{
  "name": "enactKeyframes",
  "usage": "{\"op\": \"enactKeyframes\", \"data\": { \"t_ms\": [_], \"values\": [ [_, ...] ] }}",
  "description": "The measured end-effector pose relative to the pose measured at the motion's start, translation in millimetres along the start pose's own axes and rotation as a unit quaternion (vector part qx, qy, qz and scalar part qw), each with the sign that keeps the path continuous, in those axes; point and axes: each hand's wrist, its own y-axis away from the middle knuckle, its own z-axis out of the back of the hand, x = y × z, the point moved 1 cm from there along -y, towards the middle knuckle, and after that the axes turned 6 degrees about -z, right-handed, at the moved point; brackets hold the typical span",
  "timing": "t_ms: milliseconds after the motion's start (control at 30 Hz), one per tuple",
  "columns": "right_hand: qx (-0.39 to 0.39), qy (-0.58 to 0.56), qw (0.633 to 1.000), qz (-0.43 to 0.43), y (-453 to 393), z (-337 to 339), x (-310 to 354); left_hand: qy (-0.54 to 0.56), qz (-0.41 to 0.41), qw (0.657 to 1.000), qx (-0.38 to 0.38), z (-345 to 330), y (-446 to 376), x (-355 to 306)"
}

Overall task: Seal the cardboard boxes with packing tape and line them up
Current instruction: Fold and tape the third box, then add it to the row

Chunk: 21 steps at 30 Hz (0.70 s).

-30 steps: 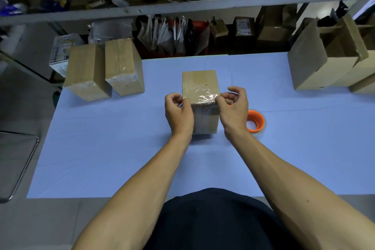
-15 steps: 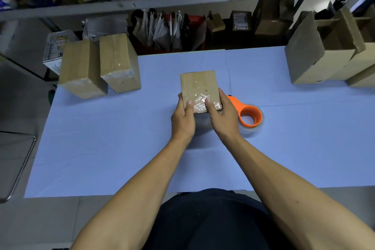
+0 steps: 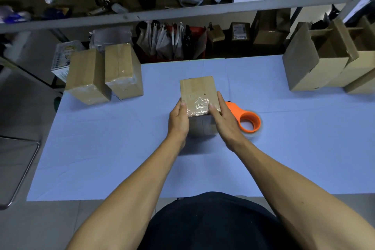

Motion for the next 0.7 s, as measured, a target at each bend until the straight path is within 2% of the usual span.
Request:
{"op": "enactKeyframes", "data": {
  "t_ms": [133,200,267,367,567,700],
  "values": [
    [0.039,0.017,0.999,0.017,-3.0,7.3,5.7,-0.048,0.024,0.999,-0.003,12.9,0.9,-28.1],
    [-0.003,0.039,0.999,-0.001,-4.1,12.0,13.0,-0.039,0.037,0.998,0.034,17.4,4.7,-34.9],
    [-0.062,0.089,0.994,-0.026,-5.9,14.2,18.2,-0.045,0.017,0.995,0.085,19.5,10.8,-31.4],
    [-0.066,0.137,0.983,-0.103,-10.6,9.3,11.5,-0.084,0.000,0.988,0.130,18.5,19.0,-7.9],
    [0.039,0.074,0.989,-0.125,2.2,-5.8,-27.2,-0.059,0.070,0.994,0.063,16.9,29.2,37.3],
    [0.028,0.073,0.989,-0.128,7.1,-7.8,-44.3,-0.077,0.075,0.993,0.057,13.5,28.0,40.4]
  ]
}}
